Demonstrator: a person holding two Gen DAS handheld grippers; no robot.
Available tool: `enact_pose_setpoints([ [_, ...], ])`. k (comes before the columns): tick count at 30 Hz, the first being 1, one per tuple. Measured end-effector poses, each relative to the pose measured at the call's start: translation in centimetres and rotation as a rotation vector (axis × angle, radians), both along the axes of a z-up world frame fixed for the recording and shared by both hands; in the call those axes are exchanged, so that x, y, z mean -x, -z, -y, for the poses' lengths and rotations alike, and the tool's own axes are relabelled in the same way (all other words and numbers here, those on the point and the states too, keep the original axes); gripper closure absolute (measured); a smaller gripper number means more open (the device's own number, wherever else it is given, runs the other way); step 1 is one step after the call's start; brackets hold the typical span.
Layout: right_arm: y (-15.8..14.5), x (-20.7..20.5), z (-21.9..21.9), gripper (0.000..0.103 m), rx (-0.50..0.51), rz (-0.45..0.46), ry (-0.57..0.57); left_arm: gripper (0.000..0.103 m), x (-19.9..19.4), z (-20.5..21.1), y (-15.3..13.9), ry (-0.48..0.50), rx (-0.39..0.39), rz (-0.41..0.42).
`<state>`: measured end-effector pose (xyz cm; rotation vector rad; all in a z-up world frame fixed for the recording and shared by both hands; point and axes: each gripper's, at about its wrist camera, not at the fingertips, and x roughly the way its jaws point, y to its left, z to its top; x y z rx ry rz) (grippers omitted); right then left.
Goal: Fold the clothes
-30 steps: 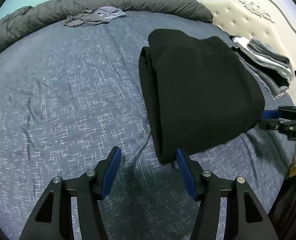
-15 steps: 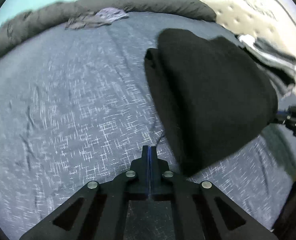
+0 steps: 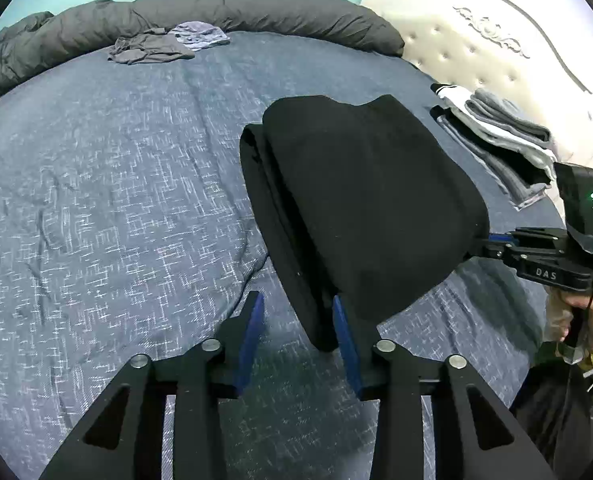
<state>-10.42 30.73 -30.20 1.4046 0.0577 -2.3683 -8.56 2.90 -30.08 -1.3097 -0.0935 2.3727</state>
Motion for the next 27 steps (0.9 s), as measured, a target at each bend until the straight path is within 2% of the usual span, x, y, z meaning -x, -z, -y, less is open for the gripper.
enact_pose_setpoints([
  [1,0.0,0.1,0.0,0.09,0.003,0.003,0.002,0.051,0.3,-0.1,0.5,0.006,-0.002,0.009],
  [8,0.0,0.3,0.2,0.085,0.02,0.018,0.015,0.052,0.3,-2.1,2.0,0.063,0.011,0.022],
  [9,0.1,0.2,0.3,0.085,0.021,0.017,0.012,0.054,0.3,-2.3,2.1,0.069,0.009,0.016],
  [10,0.2,0.1,0.4,0.085,0.021,0.015,0.008,0.067,0.4,-2.5,2.2,0.074,0.007,0.011],
  [11,0.2,0.1,0.4,0.085,0.02,0.012,0.001,0.086,0.5,-2.6,2.3,0.081,0.001,0.011],
  [12,0.2,0.1,0.5,0.085,0.019,0.009,-0.006,0.092,0.6,-2.8,2.5,0.087,-0.005,0.013],
  [14,0.2,0.0,0.6,0.088,0.01,-0.001,-0.021,0.095,0.6,-3.2,2.5,0.092,0.016,-0.01],
  [19,0.2,0.3,0.2,0.093,-0.022,-0.017,-0.057,0.097,0.9,-2.6,2.6,0.07,0.011,-0.023],
  [23,0.6,0.3,-0.1,0.094,-0.033,-0.006,-0.054,0.097,0.9,-2.8,2.4,0.071,0.016,-0.026],
  [27,0.3,0.4,-0.2,0.087,-0.017,0.029,-0.05,0.094,0.9,-2.8,2.3,0.069,0.002,0.005],
])
